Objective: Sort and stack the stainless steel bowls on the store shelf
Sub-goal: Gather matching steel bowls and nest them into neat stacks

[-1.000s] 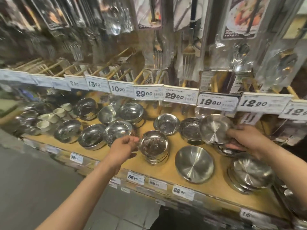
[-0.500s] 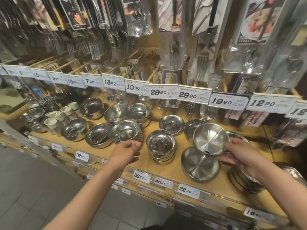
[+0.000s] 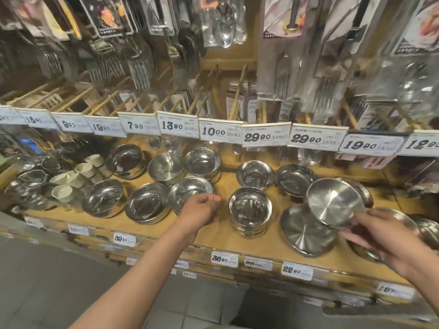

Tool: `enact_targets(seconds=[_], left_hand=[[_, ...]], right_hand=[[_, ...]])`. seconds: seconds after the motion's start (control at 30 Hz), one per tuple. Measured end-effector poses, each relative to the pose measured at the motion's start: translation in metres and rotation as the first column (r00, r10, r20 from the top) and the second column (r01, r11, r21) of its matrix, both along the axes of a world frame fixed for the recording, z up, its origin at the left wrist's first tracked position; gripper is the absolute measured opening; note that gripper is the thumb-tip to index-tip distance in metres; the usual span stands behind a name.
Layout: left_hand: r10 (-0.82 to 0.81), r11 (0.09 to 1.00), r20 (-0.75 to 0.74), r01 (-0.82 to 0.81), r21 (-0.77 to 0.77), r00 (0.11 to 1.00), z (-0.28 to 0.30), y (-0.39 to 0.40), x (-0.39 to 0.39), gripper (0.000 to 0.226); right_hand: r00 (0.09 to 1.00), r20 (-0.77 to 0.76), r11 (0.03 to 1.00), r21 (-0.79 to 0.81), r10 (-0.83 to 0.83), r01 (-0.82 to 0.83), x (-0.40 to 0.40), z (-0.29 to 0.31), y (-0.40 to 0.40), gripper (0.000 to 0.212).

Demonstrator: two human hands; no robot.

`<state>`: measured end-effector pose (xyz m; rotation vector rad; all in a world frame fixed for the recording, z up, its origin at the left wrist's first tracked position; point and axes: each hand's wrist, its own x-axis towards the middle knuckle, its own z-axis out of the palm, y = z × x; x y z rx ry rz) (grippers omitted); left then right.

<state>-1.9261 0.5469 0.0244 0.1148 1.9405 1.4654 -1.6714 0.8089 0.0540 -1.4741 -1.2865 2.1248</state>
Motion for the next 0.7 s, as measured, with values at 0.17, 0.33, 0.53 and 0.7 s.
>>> enact_targets(seconds=[0.17, 0.33, 0.53, 0.7], left_hand=[[-0.018, 1.0, 0.037, 0.018, 0.013, 0.999, -0.01, -0.008, -0.011, 0.014], [-0.021, 1.0, 0.047, 0.02, 0.005, 0.999, -0.016, -0.007, -0.019, 0.011], [-0.088, 0.996, 0.032, 0.088, -0.018, 0.996, -0.014, 0.01, -0.013, 0.012], [-0.124, 0.992, 0.007, 0.125, -0.026, 0.992, -0.013, 0.025, 0.008, 0.013]], right_hand=[[1.0, 0.023, 1.0, 0.03, -0.009, 0.009, -0.01, -0.005, -0.019, 0.012], [0.999, -0.012, 0.999, 0.016, -0.039, 0.039, -0.007, -0.003, -0.031, 0.006], [0.997, -0.003, 0.997, 0.032, -0.072, 0.072, 0.023, 0.0, -0.022, 0.011], [0.989, -0.019, 0.989, 0.032, -0.145, 0.146, 0.063, 0.0, -0.004, 0.008]])
